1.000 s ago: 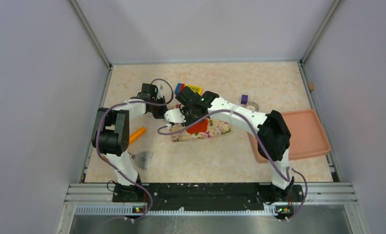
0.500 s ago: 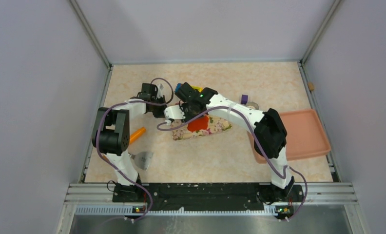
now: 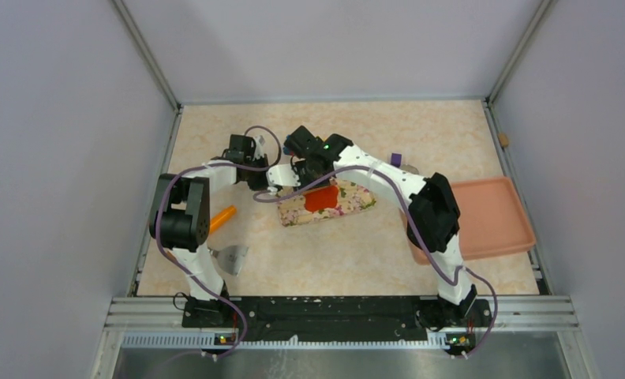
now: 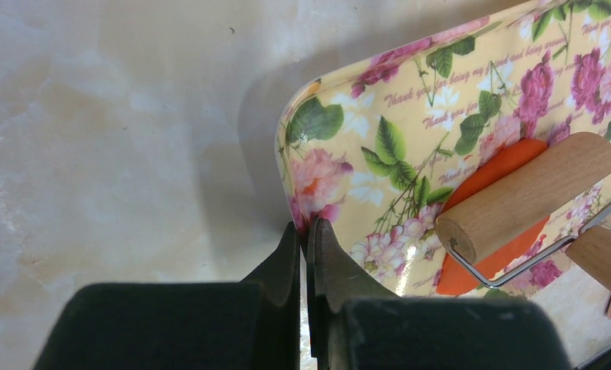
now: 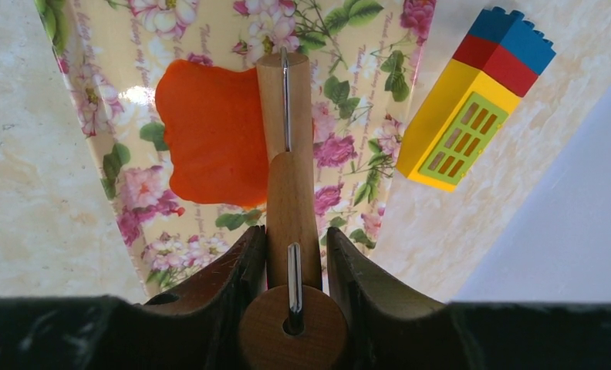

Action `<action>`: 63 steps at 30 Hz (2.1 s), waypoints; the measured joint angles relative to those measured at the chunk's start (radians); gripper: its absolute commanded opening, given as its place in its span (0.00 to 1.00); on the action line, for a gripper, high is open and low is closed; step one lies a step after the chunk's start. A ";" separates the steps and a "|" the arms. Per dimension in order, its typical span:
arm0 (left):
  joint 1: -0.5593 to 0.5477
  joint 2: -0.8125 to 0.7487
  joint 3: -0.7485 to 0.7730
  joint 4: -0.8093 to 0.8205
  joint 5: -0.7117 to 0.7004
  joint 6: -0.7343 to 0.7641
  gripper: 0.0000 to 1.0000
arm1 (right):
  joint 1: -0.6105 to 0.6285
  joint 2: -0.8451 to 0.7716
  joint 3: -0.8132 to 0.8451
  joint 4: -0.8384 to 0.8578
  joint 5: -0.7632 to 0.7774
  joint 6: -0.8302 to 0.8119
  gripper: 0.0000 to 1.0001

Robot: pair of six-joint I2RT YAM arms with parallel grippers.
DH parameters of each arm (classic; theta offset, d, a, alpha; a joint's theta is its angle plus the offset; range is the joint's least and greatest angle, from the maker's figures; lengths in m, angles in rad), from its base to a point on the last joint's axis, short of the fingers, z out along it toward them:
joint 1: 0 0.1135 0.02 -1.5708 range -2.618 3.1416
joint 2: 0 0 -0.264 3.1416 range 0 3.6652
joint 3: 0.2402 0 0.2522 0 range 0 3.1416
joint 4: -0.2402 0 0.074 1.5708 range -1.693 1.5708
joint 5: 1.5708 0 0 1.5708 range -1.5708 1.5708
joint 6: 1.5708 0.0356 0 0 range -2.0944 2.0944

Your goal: Roll out the dumpling wrappers from the dough

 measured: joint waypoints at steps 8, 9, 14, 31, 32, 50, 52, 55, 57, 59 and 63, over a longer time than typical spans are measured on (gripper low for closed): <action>-0.017 0.000 -0.002 -0.045 0.055 0.017 0.00 | -0.036 -0.004 0.157 -0.158 -0.079 0.061 0.00; -0.019 0.000 -0.002 -0.050 0.061 0.022 0.00 | -0.037 -0.013 0.161 -0.164 -0.085 0.068 0.00; -0.021 0.000 -0.003 -0.058 0.076 0.037 0.00 | -0.049 -0.066 0.157 -0.212 -0.117 0.130 0.00; -0.021 -0.002 -0.006 -0.056 0.075 0.018 0.00 | -0.513 -0.200 -0.229 0.098 -0.632 1.225 0.00; -0.021 -0.002 -0.006 -0.056 0.075 0.018 0.00 | -0.510 -0.196 -0.251 0.109 -0.660 1.261 0.00; -0.021 -0.009 -0.014 -0.064 0.062 -0.019 0.00 | -0.482 -0.136 -0.363 0.157 -0.670 1.442 0.00; -0.021 -0.009 -0.014 -0.064 0.060 -0.027 0.00 | -0.482 -0.124 -0.366 0.161 -0.673 1.447 0.00; -0.021 -0.009 -0.014 -0.065 0.056 -0.047 0.00 | -0.476 -0.122 -0.366 0.163 -0.666 1.448 0.00; -0.021 -0.009 -0.014 -0.065 0.053 -0.058 0.00 | -0.469 -0.115 -0.365 0.167 -0.664 1.449 0.00; -0.021 -0.009 -0.014 -0.066 0.051 -0.070 0.00 | -0.464 -0.108 -0.365 0.172 -0.665 1.454 0.00; -0.021 -0.013 -0.015 -0.067 0.046 -0.084 0.00 | -0.452 -0.094 -0.367 0.186 -0.677 1.464 0.00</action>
